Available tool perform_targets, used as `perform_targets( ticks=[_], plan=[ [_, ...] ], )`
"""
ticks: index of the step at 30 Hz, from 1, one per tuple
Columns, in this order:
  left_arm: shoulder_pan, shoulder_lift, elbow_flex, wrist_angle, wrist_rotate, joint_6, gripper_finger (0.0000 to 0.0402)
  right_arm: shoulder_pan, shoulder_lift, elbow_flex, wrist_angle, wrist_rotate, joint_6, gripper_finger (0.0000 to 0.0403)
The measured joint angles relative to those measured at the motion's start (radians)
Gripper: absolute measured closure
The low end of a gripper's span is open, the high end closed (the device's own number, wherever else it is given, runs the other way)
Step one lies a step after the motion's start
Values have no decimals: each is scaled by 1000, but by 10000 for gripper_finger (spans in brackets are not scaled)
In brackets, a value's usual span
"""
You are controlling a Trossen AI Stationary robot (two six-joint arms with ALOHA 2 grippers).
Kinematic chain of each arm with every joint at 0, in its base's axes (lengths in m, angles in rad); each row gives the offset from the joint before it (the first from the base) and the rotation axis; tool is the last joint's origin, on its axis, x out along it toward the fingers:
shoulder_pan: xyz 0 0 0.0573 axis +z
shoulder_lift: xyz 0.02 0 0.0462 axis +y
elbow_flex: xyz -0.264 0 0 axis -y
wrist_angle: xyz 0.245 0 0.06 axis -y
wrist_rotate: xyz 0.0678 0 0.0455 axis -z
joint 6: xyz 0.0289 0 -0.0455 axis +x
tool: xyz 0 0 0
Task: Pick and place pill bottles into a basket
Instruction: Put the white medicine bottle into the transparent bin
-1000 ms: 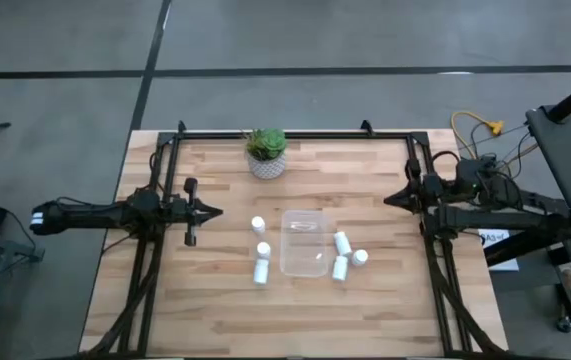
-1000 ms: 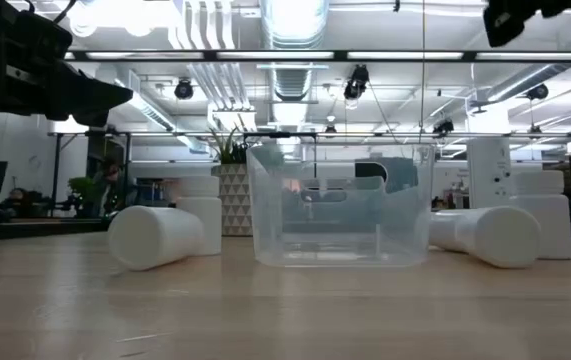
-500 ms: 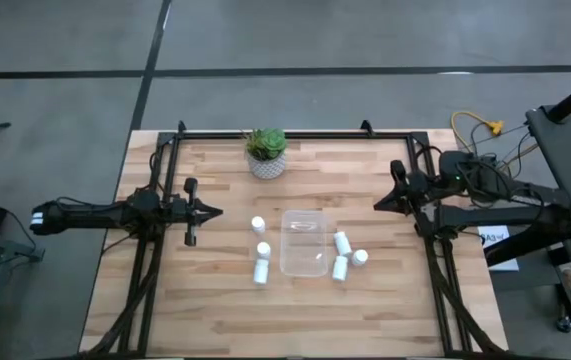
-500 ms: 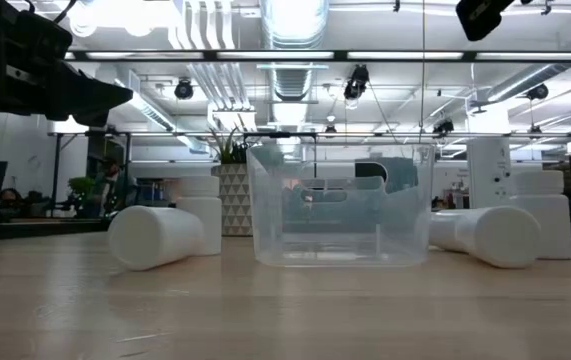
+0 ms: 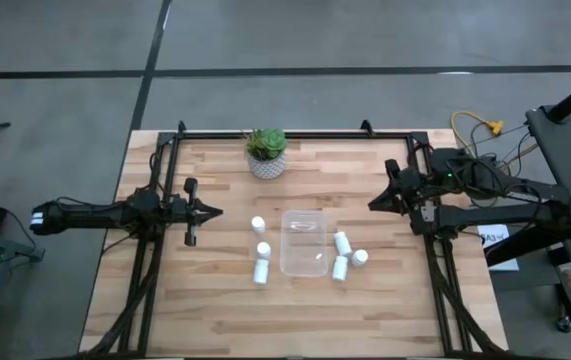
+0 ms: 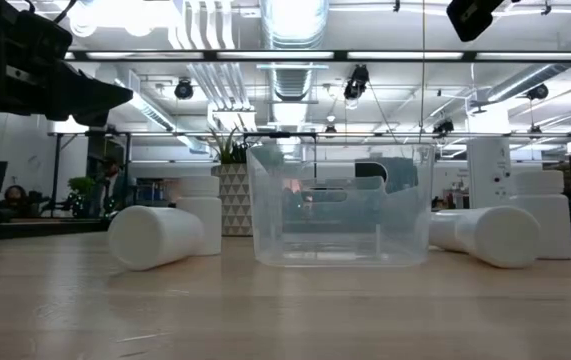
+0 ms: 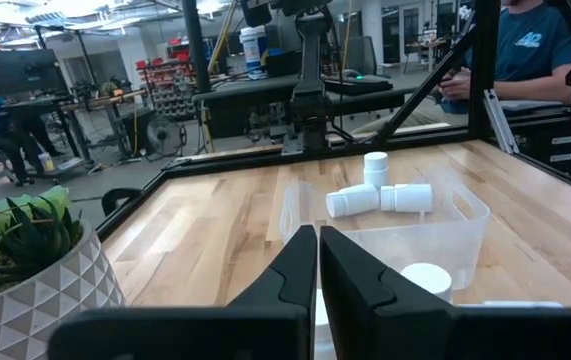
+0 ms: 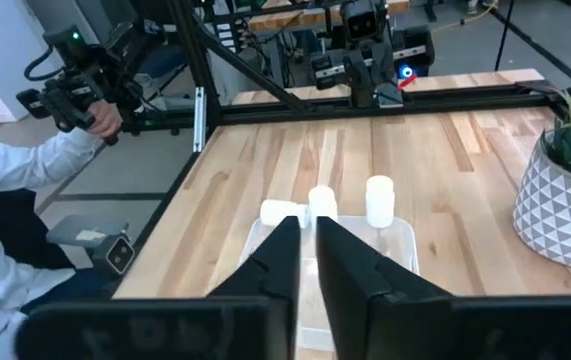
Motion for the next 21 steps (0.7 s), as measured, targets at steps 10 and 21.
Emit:
perform_targets(
  ticks=[10,21],
  plan=[
    [0,-1,0,0,0,0,402,0,42,-1,3,7,31,246],
    [0,-2,0,0,0,0,402,0,104,-1,34,-3,69,146]
  ],
)
